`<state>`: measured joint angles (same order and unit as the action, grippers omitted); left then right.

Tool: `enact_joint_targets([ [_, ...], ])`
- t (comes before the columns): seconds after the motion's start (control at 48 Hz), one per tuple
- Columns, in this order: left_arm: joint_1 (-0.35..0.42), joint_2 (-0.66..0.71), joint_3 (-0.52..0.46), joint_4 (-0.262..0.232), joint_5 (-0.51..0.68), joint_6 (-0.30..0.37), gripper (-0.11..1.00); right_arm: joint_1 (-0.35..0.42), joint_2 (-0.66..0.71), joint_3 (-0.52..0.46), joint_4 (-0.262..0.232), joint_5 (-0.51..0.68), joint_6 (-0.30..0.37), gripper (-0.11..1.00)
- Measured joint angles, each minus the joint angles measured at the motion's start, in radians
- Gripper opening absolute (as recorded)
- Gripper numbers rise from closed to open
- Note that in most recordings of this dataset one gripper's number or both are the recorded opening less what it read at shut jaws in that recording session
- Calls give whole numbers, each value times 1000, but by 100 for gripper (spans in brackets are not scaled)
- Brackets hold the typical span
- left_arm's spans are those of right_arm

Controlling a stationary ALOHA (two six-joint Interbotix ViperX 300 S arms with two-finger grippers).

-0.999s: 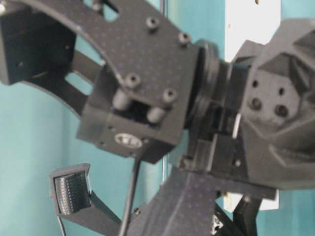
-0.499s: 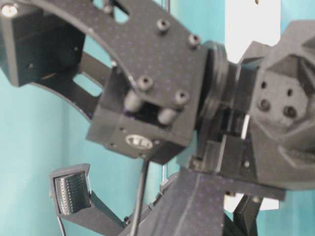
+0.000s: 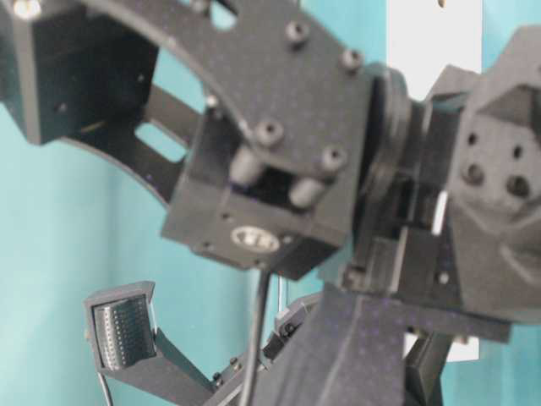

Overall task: Insert the rod into the hole on the wooden board.
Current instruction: 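Close the right gripper on the wooden dowel rod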

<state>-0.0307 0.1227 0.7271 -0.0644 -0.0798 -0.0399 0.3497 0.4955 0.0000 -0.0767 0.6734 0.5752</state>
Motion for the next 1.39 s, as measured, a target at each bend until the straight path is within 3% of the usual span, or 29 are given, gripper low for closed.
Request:
enact_joint_targets([
  [0.645, 0, 0, 0, 0, 2, -2, 100, 3, 0, 0, 0, 0, 5, 31],
  [0.895, 0, 0, 0, 0, 0, -2, 100, 5, 0, 0, -2, -2, 31, 22],
  [1.041, 0, 0, 2, 0, 0, -2, 100, 5, 0, -3, -2, 2, 38, 11],
  [1.394, 0, 0, 2, 0, 0, -3, 100, 5, 0, -8, 0, 2, 41, 11],
])
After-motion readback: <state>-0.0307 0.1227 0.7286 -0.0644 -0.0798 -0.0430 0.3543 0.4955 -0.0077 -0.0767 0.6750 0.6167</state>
